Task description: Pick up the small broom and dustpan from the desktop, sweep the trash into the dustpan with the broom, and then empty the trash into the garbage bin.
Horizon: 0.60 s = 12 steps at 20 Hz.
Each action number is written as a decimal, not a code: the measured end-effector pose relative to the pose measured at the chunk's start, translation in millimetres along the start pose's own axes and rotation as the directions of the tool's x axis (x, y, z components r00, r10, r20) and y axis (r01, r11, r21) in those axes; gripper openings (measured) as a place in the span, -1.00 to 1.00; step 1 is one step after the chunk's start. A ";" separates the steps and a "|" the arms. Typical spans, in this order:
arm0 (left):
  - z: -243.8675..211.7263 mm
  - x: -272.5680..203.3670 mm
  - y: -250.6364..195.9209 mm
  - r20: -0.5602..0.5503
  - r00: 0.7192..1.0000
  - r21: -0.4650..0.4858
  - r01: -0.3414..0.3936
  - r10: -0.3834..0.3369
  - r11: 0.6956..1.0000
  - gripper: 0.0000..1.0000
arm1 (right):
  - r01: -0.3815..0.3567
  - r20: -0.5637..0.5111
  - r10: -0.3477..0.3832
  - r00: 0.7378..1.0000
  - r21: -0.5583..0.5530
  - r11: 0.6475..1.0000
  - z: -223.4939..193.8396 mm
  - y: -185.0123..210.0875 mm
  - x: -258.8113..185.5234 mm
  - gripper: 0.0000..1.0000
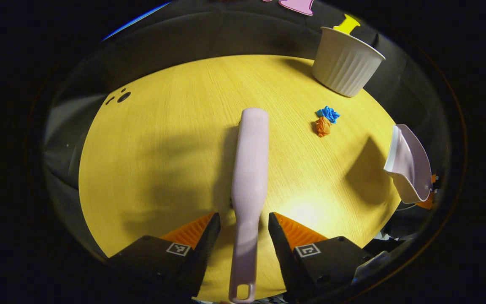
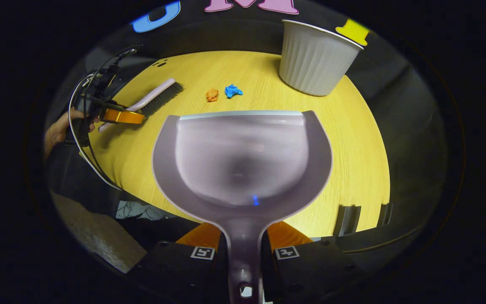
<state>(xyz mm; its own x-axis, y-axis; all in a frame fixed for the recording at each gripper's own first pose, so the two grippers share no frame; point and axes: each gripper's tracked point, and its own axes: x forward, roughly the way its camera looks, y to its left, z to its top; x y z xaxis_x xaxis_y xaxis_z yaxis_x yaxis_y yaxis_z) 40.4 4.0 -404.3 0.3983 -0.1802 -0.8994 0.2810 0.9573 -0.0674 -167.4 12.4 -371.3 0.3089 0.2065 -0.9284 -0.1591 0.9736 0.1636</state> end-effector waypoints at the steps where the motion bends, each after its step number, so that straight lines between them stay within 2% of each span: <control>1: -0.1 3.5 -1.9 -0.008 1.000 0.000 0.005 -0.005 1.000 0.48 | 0.000 -0.002 0.000 1.000 0.003 1.000 2.6 -0.1 1.8 -0.26; 2: -0.9 6.3 -2.2 -0.019 1.000 -0.004 0.008 -0.008 1.000 0.44 | 0.000 -0.003 0.000 1.000 0.004 1.000 4.5 -0.2 2.2 -0.27; 3: -1.5 7.3 -1.6 -0.024 1.000 -0.003 -0.008 0.008 1.000 0.29 | -0.001 -0.003 0.001 1.000 0.003 1.000 8.1 -0.6 3.3 -0.26; 4: 0.7 11.6 3.7 -0.014 0.999 0.013 -0.029 0.029 0.999 0.08 | -0.004 -0.005 0.004 1.000 0.000 1.000 11.3 -0.2 3.9 -0.26; 5: 1.1 12.8 3.6 -0.012 0.999 0.020 -0.036 0.036 0.999 -0.24 | -0.009 -0.007 0.009 1.000 -0.006 1.000 13.9 -0.2 4.9 -0.27; 6: 2.7 11.9 3.0 -0.006 0.999 0.021 -0.037 0.037 0.999 -0.34 | -0.015 -0.013 0.015 1.000 -0.015 1.000 16.3 -0.7 6.0 -0.26; 7: 6.9 6.5 4.7 0.015 0.999 0.025 -0.042 0.042 0.999 -0.43 | -0.026 -0.044 0.025 0.999 -0.040 0.999 18.0 -0.8 6.6 -0.27; 9: 25.2 -2.6 2.9 0.077 0.995 0.078 -0.070 0.064 0.995 -0.46 | -0.058 -0.116 0.051 0.992 -0.056 0.997 20.9 3.2 4.3 -0.26; 10: 38.0 -9.4 -6.3 0.102 0.994 0.117 -0.062 0.050 0.991 -0.46 | -0.089 -0.134 0.078 0.988 -0.074 0.993 29.0 6.3 6.9 -0.26; 11: 47.8 -11.1 -12.4 0.113 0.993 0.133 -0.055 0.040 0.990 -0.50 | -0.103 -0.152 0.088 0.984 -0.089 0.991 31.0 6.4 8.5 -0.26; 12: 63.6 -8.3 -25.9 0.129 0.992 0.147 -0.037 0.018 0.988 -0.46 | -0.110 -0.200 0.083 0.976 -0.124 0.986 32.3 1.9 13.4 -0.26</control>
<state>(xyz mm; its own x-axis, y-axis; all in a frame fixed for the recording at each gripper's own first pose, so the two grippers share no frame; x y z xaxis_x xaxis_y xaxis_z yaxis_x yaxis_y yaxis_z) 85.4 -33.7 -367.6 0.5124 -0.1905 -0.8374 0.3914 0.9197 0.0303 -133.4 20.2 -372.6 0.1009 0.2632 -0.9594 -0.3071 0.9255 0.2216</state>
